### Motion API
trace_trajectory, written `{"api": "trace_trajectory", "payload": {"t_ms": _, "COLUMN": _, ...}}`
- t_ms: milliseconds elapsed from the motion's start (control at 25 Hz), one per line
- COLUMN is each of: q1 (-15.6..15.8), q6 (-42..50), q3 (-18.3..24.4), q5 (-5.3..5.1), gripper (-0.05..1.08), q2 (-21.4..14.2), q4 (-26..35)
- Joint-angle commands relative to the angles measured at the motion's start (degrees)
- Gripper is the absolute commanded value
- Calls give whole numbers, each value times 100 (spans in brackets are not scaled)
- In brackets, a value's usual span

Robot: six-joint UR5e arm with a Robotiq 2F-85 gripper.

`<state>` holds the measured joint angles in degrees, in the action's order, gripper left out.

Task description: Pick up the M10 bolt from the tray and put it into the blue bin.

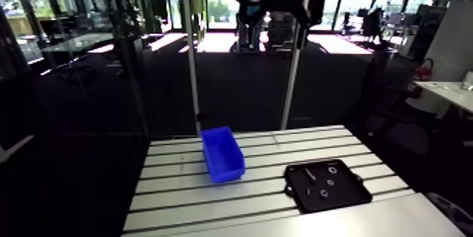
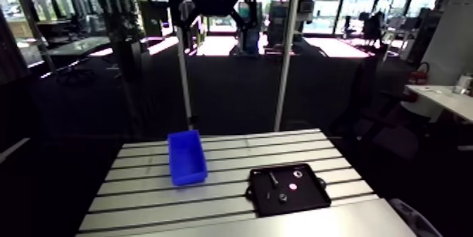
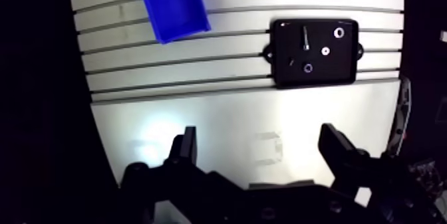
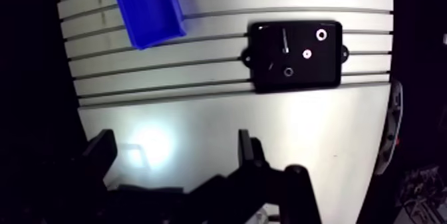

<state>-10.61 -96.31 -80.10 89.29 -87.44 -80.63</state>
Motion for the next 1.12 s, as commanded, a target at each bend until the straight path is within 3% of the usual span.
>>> {"api": "trace_trajectory", "payload": {"t_ms": 40, "q1": -495, "q6": -894, "q3": -106, "q5": -30, "gripper": 1, "q2": 48, "q4": -114}}
{"api": "trace_trajectory", "payload": {"t_ms": 280, "q1": -600, "q6": -1404, "q3": -441, "q5": -30, "gripper": 1, "q2": 127, "q4": -642}}
{"api": "trace_trajectory", "payload": {"t_ms": 440, "q1": -908, "q6": -1800, "q3": -739, "q5": -30, "gripper": 1, "q2": 127, "q4": -1029}}
{"api": "trace_trajectory", "payload": {"t_ms": 680, "q1": -1093, "q6": -1923, "q3": -959, "q5": -22, "gripper": 1, "q2": 215, "q4": -1372}}
{"api": "trace_trajectory", "payload": {"t_ms": 1120, "q1": -1444, "q6": -1896, "q3": -1170, "q5": -65, "gripper": 1, "q2": 206, "q4": -1415}}
